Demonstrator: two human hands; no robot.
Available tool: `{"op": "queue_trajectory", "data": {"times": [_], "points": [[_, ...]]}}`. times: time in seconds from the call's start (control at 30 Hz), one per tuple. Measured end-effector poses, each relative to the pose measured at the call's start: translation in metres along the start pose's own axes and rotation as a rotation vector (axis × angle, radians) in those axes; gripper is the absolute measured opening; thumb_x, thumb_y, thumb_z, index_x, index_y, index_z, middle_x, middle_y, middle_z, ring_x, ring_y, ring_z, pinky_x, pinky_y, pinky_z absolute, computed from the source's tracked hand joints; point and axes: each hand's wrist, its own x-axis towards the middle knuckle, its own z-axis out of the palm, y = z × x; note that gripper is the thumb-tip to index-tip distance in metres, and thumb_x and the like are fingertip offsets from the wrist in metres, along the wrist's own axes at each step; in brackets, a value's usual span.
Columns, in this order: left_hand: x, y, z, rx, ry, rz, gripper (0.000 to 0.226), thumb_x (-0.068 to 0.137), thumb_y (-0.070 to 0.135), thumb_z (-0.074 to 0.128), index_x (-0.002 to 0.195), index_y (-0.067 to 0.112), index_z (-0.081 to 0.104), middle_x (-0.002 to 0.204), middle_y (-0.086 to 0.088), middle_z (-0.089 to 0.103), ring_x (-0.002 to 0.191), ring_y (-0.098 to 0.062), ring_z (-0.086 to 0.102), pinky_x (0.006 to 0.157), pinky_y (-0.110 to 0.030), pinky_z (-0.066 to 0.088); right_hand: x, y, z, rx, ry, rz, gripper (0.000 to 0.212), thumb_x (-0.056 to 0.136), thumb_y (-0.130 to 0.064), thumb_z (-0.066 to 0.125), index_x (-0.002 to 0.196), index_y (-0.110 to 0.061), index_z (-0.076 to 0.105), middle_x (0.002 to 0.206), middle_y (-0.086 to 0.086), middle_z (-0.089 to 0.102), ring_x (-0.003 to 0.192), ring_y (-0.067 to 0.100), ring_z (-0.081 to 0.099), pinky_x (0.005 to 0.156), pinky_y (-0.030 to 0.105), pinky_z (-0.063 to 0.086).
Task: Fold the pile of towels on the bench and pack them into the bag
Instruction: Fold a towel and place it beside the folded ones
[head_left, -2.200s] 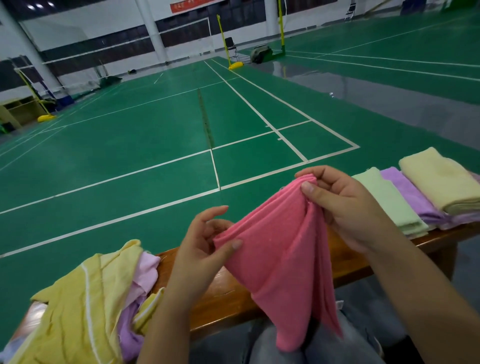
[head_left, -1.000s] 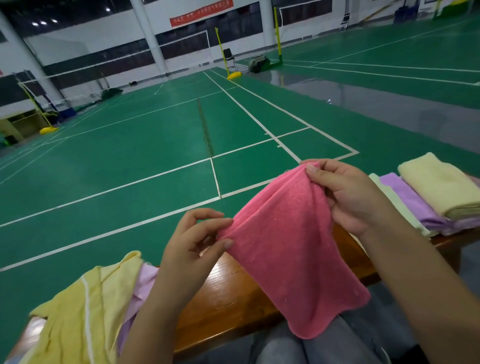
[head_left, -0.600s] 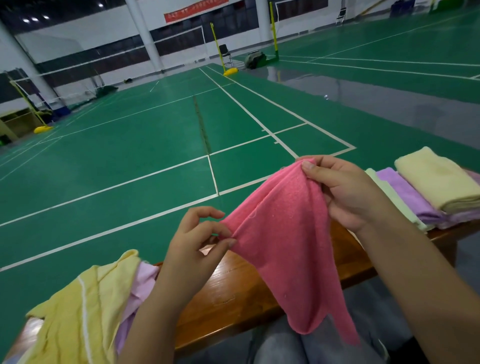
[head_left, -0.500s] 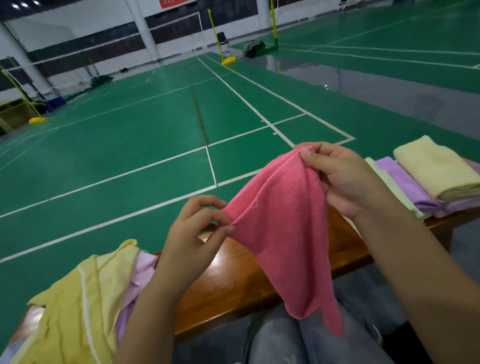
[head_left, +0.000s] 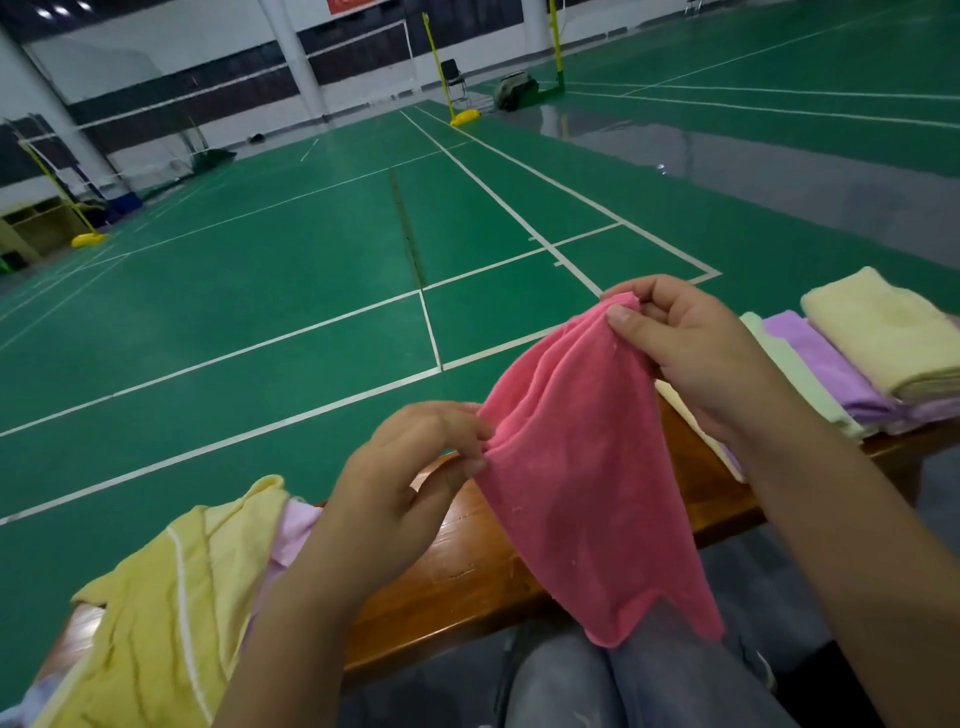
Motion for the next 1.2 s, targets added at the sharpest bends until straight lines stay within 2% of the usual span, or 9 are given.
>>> {"op": "queue_trajectory", "data": {"times": [0.17, 0.33, 0.43, 0.5, 0.63, 0.77, 0.9, 1.03, 1.2], "points": [[0.003, 0.018, -0.006, 0.122, -0.140, 0.110, 0.006, 0.089, 0.024, 0.057, 0.091, 0.030, 0.057, 0.099, 0.021, 0.064, 0.092, -0.009, 0.050, 0.081, -0.034, 0.041, 0.003, 0.005, 0.002, -0.113, -0.039, -0.065, 0.016, 0.095, -0.010, 0.055, 0.094, -0.025, 0.060, 0.095, -0.002, 0.069, 0.092, 0.011, 0.064, 0.089, 0.029, 0.049], [0.000, 0.019, -0.015, 0.215, -0.177, 0.129, 0.007, 0.090, 0.024, 0.052, 0.093, 0.030, 0.053, 0.088, 0.019, 0.051, 0.081, -0.007, 0.050, 0.072, -0.026, 0.042, 0.001, 0.010, -0.002, -0.100, -0.049, -0.044, 0.014, 0.094, -0.010, 0.055, 0.095, -0.023, 0.062, 0.092, -0.004, 0.068, 0.087, 0.008, 0.063, 0.082, 0.022, 0.049], [-0.002, 0.013, -0.022, 0.303, -0.144, 0.123, 0.004, 0.090, 0.025, 0.050, 0.092, 0.027, 0.052, 0.079, 0.011, 0.052, 0.074, -0.006, 0.048, 0.063, -0.025, 0.042, 0.000, 0.005, -0.007, -0.001, -0.090, 0.003, 0.013, 0.093, -0.009, 0.055, 0.097, -0.019, 0.062, 0.087, -0.004, 0.067, 0.078, 0.005, 0.061, 0.070, 0.016, 0.050], [-0.002, 0.010, -0.026, 0.350, -0.089, 0.101, 0.005, 0.089, 0.025, 0.050, 0.093, 0.028, 0.052, 0.079, 0.020, 0.049, 0.074, -0.004, 0.047, 0.061, -0.023, 0.041, -0.001, 0.002, -0.010, 0.016, -0.122, 0.001, 0.013, 0.092, -0.008, 0.055, 0.097, -0.017, 0.063, 0.083, -0.006, 0.068, 0.075, 0.003, 0.062, 0.067, 0.015, 0.050], [0.002, 0.010, -0.038, 0.331, 0.093, -0.004, 0.010, 0.085, 0.029, 0.055, 0.095, 0.032, 0.055, 0.089, 0.024, 0.050, 0.078, 0.001, 0.048, 0.071, -0.008, 0.038, -0.003, -0.013, -0.013, 0.071, -0.180, -0.067, 0.013, 0.090, -0.007, 0.054, 0.095, -0.015, 0.063, 0.076, -0.009, 0.069, 0.074, 0.002, 0.062, 0.070, 0.016, 0.053], [0.011, 0.012, -0.047, 0.487, 0.187, -0.075, 0.017, 0.082, 0.023, 0.072, 0.096, 0.023, 0.062, 0.088, 0.029, 0.045, 0.080, -0.002, 0.042, 0.073, -0.022, 0.040, -0.005, -0.035, -0.011, 0.051, -0.250, -0.170, 0.013, 0.090, -0.008, 0.053, 0.096, -0.015, 0.062, 0.074, -0.012, 0.069, 0.073, 0.001, 0.062, 0.071, 0.017, 0.053], [0.016, 0.012, -0.050, 0.654, 0.177, -0.042, 0.019, 0.079, 0.038, 0.058, 0.084, 0.020, 0.063, 0.082, 0.018, 0.050, 0.087, -0.014, 0.045, 0.081, -0.036, 0.033, -0.007, -0.039, -0.004, 0.026, -0.239, -0.188, 0.013, 0.092, -0.008, 0.052, 0.096, -0.015, 0.061, 0.071, -0.014, 0.068, 0.071, 0.000, 0.061, 0.070, 0.017, 0.053], [0.012, 0.010, -0.049, 0.615, 0.186, -0.079, 0.023, 0.077, 0.036, 0.072, 0.078, 0.022, 0.054, 0.093, 0.009, 0.047, 0.096, -0.015, 0.040, 0.084, -0.034, 0.030, -0.012, -0.038, -0.004, 0.037, -0.265, -0.156, 0.012, 0.088, -0.011, 0.055, 0.096, -0.015, 0.062, 0.073, -0.011, 0.068, 0.072, 0.003, 0.062, 0.071, 0.020, 0.054], [0.005, 0.016, -0.053, 0.229, 0.180, -0.236, 0.031, 0.077, 0.036, 0.074, 0.069, 0.025, 0.046, 0.084, 0.007, 0.052, 0.087, -0.008, 0.060, 0.070, -0.009, 0.041, -0.019, -0.043, -0.010, 0.090, -0.336, -0.166, 0.023, 0.076, -0.020, 0.056, 0.097, -0.013, 0.061, 0.073, -0.009, 0.068, 0.069, 0.004, 0.062, 0.064, 0.018, 0.053]]}}
